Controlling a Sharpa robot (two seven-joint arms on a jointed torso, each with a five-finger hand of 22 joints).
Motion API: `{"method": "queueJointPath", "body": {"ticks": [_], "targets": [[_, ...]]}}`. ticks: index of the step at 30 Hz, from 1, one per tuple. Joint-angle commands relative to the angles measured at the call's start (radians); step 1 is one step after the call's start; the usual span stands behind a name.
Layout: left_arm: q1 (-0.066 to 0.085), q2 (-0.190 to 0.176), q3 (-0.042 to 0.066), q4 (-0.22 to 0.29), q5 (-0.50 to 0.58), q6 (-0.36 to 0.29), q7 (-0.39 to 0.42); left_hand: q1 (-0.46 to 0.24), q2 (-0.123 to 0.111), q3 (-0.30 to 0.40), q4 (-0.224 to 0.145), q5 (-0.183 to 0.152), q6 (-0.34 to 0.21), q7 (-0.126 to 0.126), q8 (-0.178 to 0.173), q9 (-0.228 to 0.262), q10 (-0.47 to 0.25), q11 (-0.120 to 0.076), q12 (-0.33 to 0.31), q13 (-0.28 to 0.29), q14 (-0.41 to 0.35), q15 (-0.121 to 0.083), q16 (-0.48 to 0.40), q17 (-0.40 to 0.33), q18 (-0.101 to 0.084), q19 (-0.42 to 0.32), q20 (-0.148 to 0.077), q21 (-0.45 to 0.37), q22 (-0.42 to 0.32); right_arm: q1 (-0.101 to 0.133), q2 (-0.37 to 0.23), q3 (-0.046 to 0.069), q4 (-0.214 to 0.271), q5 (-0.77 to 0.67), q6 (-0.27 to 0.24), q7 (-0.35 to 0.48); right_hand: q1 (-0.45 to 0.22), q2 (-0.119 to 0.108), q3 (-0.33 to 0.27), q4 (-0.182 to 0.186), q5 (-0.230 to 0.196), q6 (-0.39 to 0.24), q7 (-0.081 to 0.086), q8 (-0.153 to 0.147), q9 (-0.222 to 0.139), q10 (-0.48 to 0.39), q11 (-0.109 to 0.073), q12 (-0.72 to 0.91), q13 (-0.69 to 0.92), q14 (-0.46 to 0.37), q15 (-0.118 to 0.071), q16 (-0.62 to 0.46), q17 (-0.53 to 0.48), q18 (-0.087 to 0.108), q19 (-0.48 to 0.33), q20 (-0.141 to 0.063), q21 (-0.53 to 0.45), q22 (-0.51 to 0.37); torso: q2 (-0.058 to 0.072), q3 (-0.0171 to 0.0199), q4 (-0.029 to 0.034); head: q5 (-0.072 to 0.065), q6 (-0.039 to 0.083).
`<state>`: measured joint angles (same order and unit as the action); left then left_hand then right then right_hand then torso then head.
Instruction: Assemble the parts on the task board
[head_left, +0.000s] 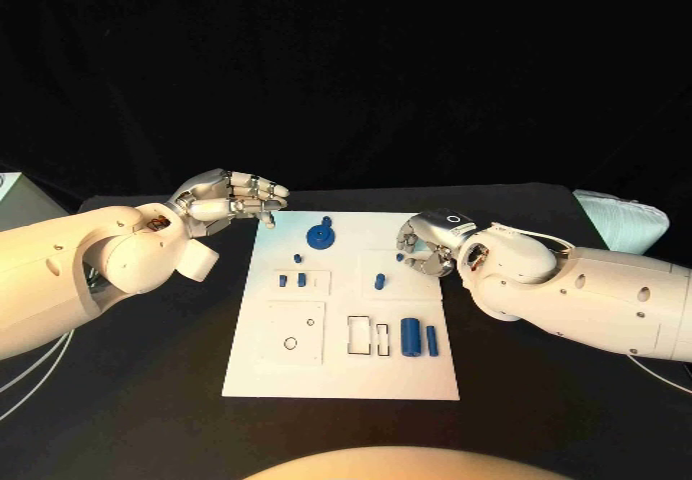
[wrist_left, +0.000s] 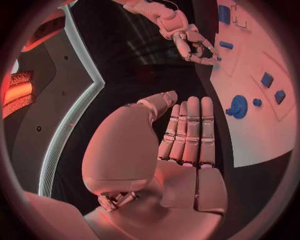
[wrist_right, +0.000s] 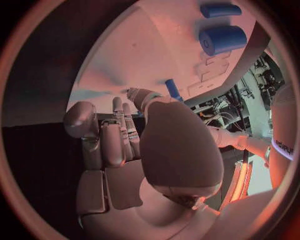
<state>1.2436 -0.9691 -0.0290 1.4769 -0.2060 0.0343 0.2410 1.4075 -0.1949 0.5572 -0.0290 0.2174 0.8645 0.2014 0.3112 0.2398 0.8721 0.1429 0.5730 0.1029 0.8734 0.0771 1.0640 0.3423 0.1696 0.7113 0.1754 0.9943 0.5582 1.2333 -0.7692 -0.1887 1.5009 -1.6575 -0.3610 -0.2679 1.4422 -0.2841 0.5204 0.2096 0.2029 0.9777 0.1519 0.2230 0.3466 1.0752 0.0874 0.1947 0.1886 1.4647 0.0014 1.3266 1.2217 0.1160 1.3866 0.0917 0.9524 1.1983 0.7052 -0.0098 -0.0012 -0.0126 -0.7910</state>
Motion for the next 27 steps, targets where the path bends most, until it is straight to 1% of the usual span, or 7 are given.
{"method": "queueJointPath", "body": {"ticks": [1, 9, 16, 23, 27], "targets": [[0.001, -0.001, 0.001, 0.006, 0.032, 0.029, 0.036, -0.002, 0.004, -0.005, -0.002, -0.004, -0.007, -0.003, 0.006, 0.0, 0.005, -0.002, 0.003, -0.001, -0.009, 0.0, -0.004, -0.001, 0.014, 0.002, 0.002, -0.001, -0.001, -0.003, 0.009, -0.001, -0.004, -0.06, 0.047, -0.048, -0.008, -0.003, -0.005, 0.001, 0.001, 0.002, 0.006, -0.003, -0.001, 0.0, 0.008, -0.007, -0.002, 0.025, 0.008, 0.0, 0.002, -0.007, 0.004, 0.005, 0.005, 0.004, 0.001, 0.0007, 0.0009, -0.001, -0.001], [0.001, -0.001, 0.001, 0.009, 0.032, 0.031, 0.034, 0.0, 0.008, -0.009, 0.0, -0.004, -0.011, -0.001, 0.005, -0.001, 0.003, -0.001, 0.001, -0.003, -0.009, 0.001, -0.006, -0.002, 0.014, 0.005, 0.002, -0.009, -0.006, -0.011, 0.024, -0.002, -0.009, -0.064, 0.048, -0.047, -0.003, 0.007, 0.005, -0.006, 0.012, 0.019, 0.0, 0.003, 0.001, 0.035, 0.001, -0.004, -0.011, 0.032, 0.005, 0.015, 0.02, -0.01, 0.017, 0.004, 0.032, 0.021, 0.001, 0.0021, 0.0003, 0.003, -0.004], [0.001, -0.002, 0.001, 0.01, 0.033, 0.03, 0.035, 0.001, 0.009, -0.01, 0.001, -0.003, -0.011, 0.0, 0.005, -0.001, 0.003, 0.0, 0.001, -0.004, -0.01, 0.001, -0.007, -0.003, 0.014, 0.006, 0.002, -0.01, -0.007, -0.014, 0.031, -0.002, -0.011, -0.059, 0.039, -0.044, -0.003, 0.014, 0.015, -0.01, 0.024, 0.033, -0.004, 0.008, 0.004, 0.056, -0.004, -0.006, -0.017, 0.039, 0.0, 0.031, 0.04, -0.016, 0.031, 0.003, 0.067, 0.044, 0.001, 0.0015, -0.0003, 0.004, -0.005], [0.001, -0.002, 0.001, 0.011, 0.033, 0.03, 0.034, 0.003, 0.011, -0.01, 0.001, -0.003, -0.011, 0.0, 0.006, -0.002, 0.002, 0.0, 0.0, -0.005, -0.01, 0.001, -0.008, -0.003, 0.014, 0.008, 0.002, -0.012, -0.009, -0.015, 0.036, -0.002, -0.01, -0.054, 0.026, -0.041, -0.003, 0.019, 0.02, -0.012, 0.028, 0.037, -0.003, 0.009, 0.005, 0.062, -0.005, -0.008, -0.02, 0.04, -0.002, 0.034, 0.043, -0.018, 0.035, 0.003, 0.078, 0.051, 0.001, 0.0016, -0.0001, 0.004, -0.007], [0.001, -0.002, 0.001, 0.011, 0.033, 0.028, 0.032, 0.004, 0.012, -0.011, 0.001, -0.003, -0.011, 0.0, 0.006, -0.002, 0.001, 0.001, -0.001, -0.005, -0.011, 0.001, -0.009, -0.004, 0.014, 0.008, 0.002, -0.014, -0.01, -0.015, 0.042, -0.002, -0.011, -0.048, 0.03, -0.04, -0.003, 0.02, 0.02, -0.012, 0.029, 0.038, -0.003, 0.01, 0.005, 0.063, -0.005, -0.009, -0.021, 0.04, -0.002, 0.035, 0.044, -0.019, 0.036, 0.003, 0.081, 0.053, 0.001, 0.0013, -0.0007, 0.006, -0.007]]}}
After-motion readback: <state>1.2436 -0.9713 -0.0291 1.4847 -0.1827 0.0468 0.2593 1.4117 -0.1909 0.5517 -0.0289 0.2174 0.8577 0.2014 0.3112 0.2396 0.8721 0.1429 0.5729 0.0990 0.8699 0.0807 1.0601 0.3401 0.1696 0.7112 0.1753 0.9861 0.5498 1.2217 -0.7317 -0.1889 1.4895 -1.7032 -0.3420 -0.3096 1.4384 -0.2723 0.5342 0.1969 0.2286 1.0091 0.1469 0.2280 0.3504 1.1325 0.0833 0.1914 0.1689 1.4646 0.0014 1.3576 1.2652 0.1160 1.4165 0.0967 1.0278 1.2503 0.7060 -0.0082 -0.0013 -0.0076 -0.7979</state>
